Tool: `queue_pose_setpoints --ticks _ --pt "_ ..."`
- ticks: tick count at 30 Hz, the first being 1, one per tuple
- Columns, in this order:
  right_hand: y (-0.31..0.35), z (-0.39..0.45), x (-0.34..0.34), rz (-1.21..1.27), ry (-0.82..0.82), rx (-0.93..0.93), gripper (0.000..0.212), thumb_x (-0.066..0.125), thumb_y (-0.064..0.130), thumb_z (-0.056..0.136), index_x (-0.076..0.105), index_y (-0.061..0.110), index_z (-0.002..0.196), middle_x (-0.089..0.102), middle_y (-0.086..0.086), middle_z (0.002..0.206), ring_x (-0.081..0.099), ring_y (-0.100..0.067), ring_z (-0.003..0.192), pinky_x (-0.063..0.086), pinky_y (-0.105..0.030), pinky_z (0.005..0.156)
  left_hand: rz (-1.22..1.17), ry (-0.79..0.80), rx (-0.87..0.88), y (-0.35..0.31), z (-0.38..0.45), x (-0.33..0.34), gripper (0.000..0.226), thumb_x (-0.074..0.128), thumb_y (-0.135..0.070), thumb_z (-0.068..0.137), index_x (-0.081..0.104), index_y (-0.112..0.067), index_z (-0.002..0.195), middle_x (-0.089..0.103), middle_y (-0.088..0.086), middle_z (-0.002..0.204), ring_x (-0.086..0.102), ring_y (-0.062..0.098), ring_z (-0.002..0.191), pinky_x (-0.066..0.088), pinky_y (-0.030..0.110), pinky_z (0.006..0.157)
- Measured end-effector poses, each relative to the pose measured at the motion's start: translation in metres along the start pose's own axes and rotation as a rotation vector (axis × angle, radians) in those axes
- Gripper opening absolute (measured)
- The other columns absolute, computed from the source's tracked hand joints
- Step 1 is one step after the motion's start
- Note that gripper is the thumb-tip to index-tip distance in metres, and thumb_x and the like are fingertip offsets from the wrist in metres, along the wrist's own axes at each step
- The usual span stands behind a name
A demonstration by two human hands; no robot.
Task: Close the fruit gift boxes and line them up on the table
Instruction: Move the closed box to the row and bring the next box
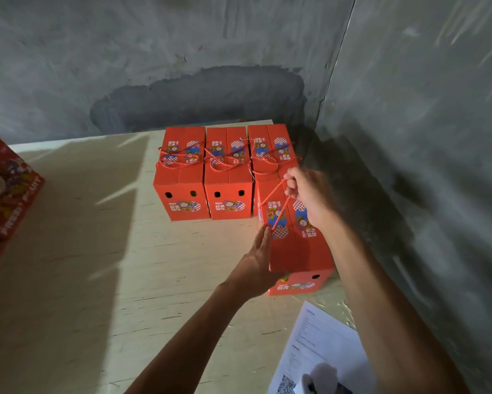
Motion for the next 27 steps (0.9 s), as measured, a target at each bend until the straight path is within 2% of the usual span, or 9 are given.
queue_pose_setpoints --ticks 2,6,11,15,20,22,24,25,27 --pt "0.000 0.008 0.001 0.006 0.002 -0.003 0.024 0.061 0.034 0.089 0.070 0.014 0.078 0.061 0.007 0.060 0.065 -0.007 0.061 0.056 -0.036 0.079 -0.013 -0.026 -0.024 0.000 0.007 0.000 0.111 0.074 -0.032 0.093 -0.011 -0.016 0.163 -0.009 -0.001 0.172 0.028 0.032 0.151 0.045 0.047 0.113" --pt "0.007 0.024 0.004 0.023 0.021 -0.011 0.022 0.061 0.028 0.092 0.071 0.013 0.081 0.062 0.007 0.060 0.068 -0.008 0.061 0.052 -0.029 0.073 -0.041 -0.068 -0.066 0.002 0.024 -0.005 0.107 0.072 -0.030 0.095 -0.010 -0.018 0.163 -0.005 -0.003 0.172 0.031 0.034 0.149 0.045 0.048 0.113" --pt "0.017 0.058 0.006 -0.004 0.062 -0.004 0.031 0.062 0.022 0.095 0.068 -0.008 0.099 0.064 0.007 0.062 0.071 -0.011 0.067 0.050 -0.029 0.077 -0.046 -0.108 -0.076 0.001 0.057 -0.017 0.104 0.071 -0.025 0.095 -0.007 -0.015 0.163 0.000 0.002 0.172 0.026 0.035 0.152 0.038 0.047 0.118" --pt "0.018 0.082 0.010 -0.010 0.062 -0.004 0.027 0.062 0.023 0.096 0.070 -0.003 0.099 0.069 0.007 0.066 0.073 -0.012 0.073 0.052 -0.030 0.081 -0.075 -0.152 -0.078 0.004 0.083 -0.028 0.100 0.072 -0.021 0.094 0.000 -0.019 0.164 0.008 -0.002 0.171 0.025 0.028 0.151 0.037 0.040 0.116" --pt "0.025 0.113 0.021 -0.022 0.078 -0.002 0.019 0.063 0.022 0.097 0.069 0.010 0.083 0.070 0.009 0.064 0.073 -0.009 0.070 0.052 -0.026 0.078 -0.094 -0.189 -0.083 0.009 0.119 -0.045 0.095 0.071 -0.014 0.092 0.008 -0.026 0.162 0.018 -0.004 0.165 0.026 0.022 0.148 0.033 0.023 0.098" --pt "0.028 0.122 0.026 -0.042 0.085 -0.017 0.021 0.063 0.023 0.098 0.067 0.013 0.080 0.070 0.009 0.065 0.073 -0.007 0.070 0.049 -0.021 0.072 -0.109 -0.201 -0.104 0.012 0.132 -0.051 0.090 0.070 -0.015 0.093 0.012 -0.025 0.161 0.020 0.000 0.166 0.025 0.024 0.150 0.034 0.028 0.106" --pt "0.030 0.130 0.032 -0.066 0.092 -0.028 0.022 0.062 0.021 0.098 0.066 0.014 0.078 0.070 0.008 0.066 0.072 -0.005 0.067 0.047 -0.016 0.066 -0.116 -0.194 -0.134 0.015 0.144 -0.055 0.087 0.069 -0.017 0.095 0.013 -0.021 0.161 0.022 0.006 0.166 0.019 0.029 0.154 0.029 0.046 0.121" --pt "0.029 0.134 0.035 -0.074 0.096 -0.030 0.022 0.062 0.020 0.098 0.065 0.014 0.077 0.069 0.006 0.067 0.071 -0.004 0.065 0.047 -0.014 0.063 -0.118 -0.188 -0.144 0.016 0.149 -0.056 0.085 0.068 -0.017 0.095 0.014 -0.019 0.161 0.025 0.009 0.164 0.021 0.032 0.154 0.031 0.054 0.121" --pt "0.029 0.140 0.040 -0.081 0.101 -0.032 0.023 0.061 0.017 0.099 0.064 0.014 0.077 0.068 0.005 0.067 0.069 -0.002 0.061 0.048 -0.012 0.061 -0.122 -0.197 -0.151 0.017 0.159 -0.059 0.081 0.068 -0.017 0.094 0.019 -0.015 0.159 0.032 0.012 0.158 0.028 0.036 0.149 0.040 0.057 0.115"
Point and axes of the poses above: each hand's wrist, its own z-axis towards the middle knuckle, its own x-axis out of the palm, y = z × x, the point moved 7 cm from there along z, towards the middle knuckle
